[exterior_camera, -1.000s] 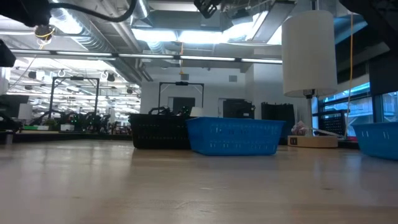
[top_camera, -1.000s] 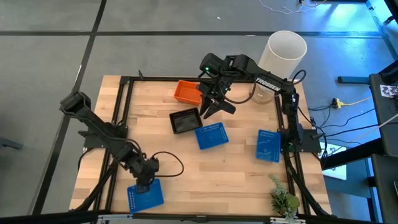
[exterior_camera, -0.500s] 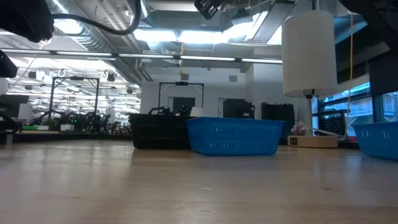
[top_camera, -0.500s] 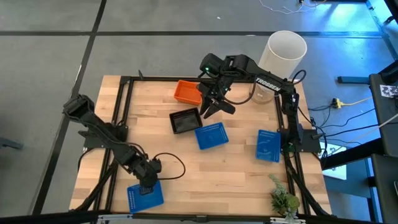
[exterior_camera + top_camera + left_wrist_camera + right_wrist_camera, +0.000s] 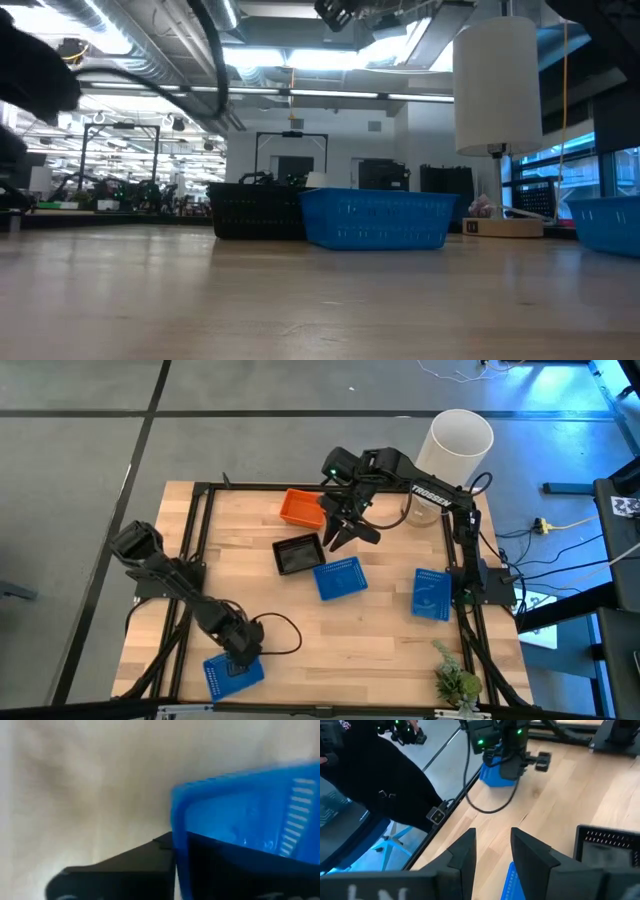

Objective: Stack baskets by color
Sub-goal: Stack the bottom blue bin on top of the top left blue bin

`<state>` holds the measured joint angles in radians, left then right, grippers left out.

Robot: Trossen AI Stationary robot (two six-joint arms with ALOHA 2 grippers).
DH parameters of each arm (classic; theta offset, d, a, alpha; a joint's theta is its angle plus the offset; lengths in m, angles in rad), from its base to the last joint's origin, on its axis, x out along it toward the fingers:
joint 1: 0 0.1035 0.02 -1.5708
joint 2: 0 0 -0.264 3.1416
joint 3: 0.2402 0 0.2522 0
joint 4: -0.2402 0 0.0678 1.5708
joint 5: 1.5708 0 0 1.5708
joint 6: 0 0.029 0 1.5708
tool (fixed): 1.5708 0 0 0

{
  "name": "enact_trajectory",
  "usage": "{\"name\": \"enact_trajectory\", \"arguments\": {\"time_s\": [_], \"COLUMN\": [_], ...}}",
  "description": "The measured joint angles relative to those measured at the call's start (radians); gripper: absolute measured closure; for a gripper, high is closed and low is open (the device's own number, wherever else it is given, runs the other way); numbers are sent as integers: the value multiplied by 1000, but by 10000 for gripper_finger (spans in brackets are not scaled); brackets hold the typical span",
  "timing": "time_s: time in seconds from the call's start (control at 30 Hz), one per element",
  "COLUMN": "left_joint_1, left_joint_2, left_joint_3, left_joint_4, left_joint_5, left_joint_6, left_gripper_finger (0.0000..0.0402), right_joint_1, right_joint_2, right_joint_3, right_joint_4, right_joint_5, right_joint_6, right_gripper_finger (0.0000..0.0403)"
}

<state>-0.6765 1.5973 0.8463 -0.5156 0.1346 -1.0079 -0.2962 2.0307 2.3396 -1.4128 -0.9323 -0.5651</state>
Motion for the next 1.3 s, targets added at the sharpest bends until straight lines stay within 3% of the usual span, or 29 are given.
{"name": "enact_trajectory", "arguments": {"time_s": [0.2,0.37,0.6,0.77,1.0,1.3], "left_joint_1": [56,139,388,595,775,907], "left_joint_2": [-57,-164,-345,-372,-254,50], "left_joint_3": [0,0,0,69,284,531], "left_joint_4": [-78,-251,-292,-237,-71,96], "left_joint_5": [18,-17,-64,-84,-83,63], "left_joint_6": [75,186,341,465,804,997], "left_gripper_finger": [400,401,401,401,401,401], "right_joint_1": [-3,-16,-34,-70,-117,-157], "right_joint_2": [-46,-119,-196,-228,-229,-232], "right_joint_3": [12,12,12,-6,-9,-9], "right_joint_4": [-113,-131,-161,-160,-158,-158], "right_joint_5": [19,106,179,182,285,290], "right_joint_6": [-121,-120,-93,-44,13,33], "right_gripper_finger": [283,283,283,283,283,283]}}
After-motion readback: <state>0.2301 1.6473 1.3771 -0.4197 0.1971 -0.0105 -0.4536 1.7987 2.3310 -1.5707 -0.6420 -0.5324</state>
